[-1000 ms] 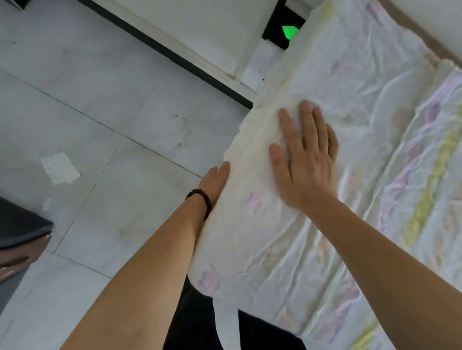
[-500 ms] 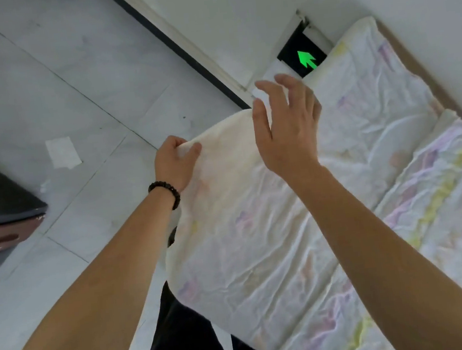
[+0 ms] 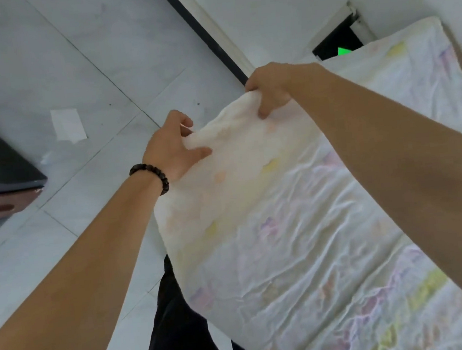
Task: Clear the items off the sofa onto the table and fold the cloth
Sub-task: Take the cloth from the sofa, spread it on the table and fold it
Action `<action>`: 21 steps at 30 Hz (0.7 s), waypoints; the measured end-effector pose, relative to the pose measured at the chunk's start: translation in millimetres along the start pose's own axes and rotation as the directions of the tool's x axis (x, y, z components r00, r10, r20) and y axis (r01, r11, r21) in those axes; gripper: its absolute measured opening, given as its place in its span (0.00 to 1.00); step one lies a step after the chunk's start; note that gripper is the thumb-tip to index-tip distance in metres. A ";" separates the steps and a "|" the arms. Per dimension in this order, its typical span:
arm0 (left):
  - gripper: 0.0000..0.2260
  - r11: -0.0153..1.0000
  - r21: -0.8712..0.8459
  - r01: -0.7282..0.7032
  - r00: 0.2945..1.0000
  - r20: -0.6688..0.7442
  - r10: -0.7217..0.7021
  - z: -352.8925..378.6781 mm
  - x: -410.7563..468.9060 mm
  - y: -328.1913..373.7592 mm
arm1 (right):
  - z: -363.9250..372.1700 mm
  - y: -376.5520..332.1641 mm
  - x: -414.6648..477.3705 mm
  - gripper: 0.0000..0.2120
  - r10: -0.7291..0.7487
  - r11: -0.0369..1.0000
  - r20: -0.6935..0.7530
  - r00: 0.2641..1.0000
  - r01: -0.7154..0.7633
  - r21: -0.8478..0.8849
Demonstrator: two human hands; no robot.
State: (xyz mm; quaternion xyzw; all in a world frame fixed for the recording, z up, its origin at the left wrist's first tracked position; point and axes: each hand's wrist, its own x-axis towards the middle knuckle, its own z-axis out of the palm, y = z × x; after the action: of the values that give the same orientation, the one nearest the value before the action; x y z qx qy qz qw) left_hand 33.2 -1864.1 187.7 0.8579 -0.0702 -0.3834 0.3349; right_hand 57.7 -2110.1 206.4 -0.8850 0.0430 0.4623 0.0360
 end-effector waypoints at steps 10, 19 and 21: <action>0.13 0.977 0.200 0.077 0.991 0.095 -0.098 22.1 -6.6 -2.9 | 22.9 0.6 -33.8 0.14 -0.187 0.942 -0.133 0.973 0.139 -0.304; 0.10 0.889 -0.457 0.024 1.000 0.015 -0.019 14.2 -33.2 -7.8 | 19.0 -0.7 -50.3 0.18 -0.015 0.959 -0.066 0.998 0.033 0.282; 0.07 0.979 -0.192 -0.073 0.995 -0.079 0.059 9.3 -29.9 -11.9 | 14.8 6.8 -47.3 0.18 0.000 0.990 -0.142 0.990 0.020 0.140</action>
State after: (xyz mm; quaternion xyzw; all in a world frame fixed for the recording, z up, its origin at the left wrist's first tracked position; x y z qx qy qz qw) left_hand 4.1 -1848.6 193.9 0.8317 -0.0486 -0.3454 0.4320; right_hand 18.0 -2113.3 236.6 -0.9110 0.0735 0.3938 0.0975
